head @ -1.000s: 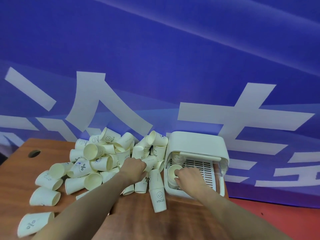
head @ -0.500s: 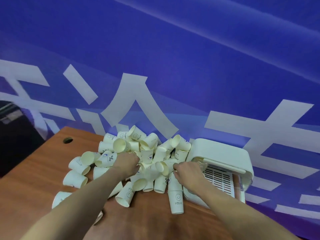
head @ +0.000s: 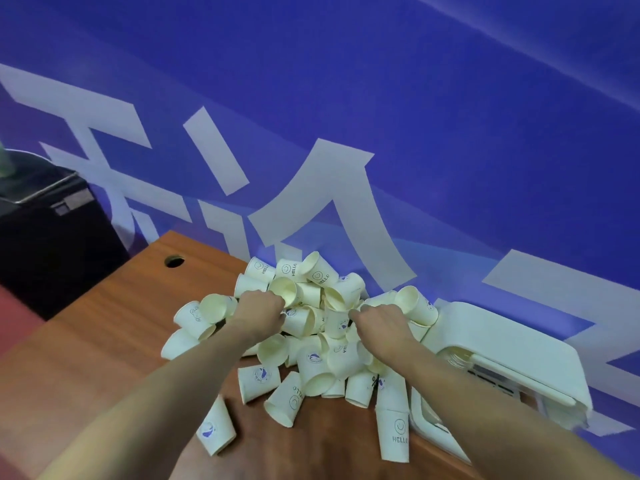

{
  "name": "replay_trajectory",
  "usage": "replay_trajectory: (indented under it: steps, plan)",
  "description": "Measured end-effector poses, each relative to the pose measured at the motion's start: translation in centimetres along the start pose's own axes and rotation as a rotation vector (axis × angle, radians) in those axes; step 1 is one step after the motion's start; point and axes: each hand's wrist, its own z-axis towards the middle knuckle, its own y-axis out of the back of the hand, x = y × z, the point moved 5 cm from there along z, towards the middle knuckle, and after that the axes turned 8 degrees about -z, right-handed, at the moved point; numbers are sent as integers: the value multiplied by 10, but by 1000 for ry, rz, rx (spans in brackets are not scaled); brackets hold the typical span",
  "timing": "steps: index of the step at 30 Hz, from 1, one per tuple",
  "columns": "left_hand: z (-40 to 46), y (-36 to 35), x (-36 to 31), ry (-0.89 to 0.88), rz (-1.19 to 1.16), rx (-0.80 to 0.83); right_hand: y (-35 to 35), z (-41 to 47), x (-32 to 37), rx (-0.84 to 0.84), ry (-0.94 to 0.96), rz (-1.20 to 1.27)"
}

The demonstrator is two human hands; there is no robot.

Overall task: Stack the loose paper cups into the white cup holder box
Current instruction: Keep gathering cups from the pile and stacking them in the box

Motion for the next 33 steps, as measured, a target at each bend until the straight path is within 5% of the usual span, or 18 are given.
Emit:
replay_trajectory:
  steps: [15, 33]
  plan:
    - [58, -56, 17, -66, -79, -26, -36, 86, 1, 117, 128, -154]
    - [33, 6, -10, -138, -28, -145, 8, 25, -16, -41, 27, -83]
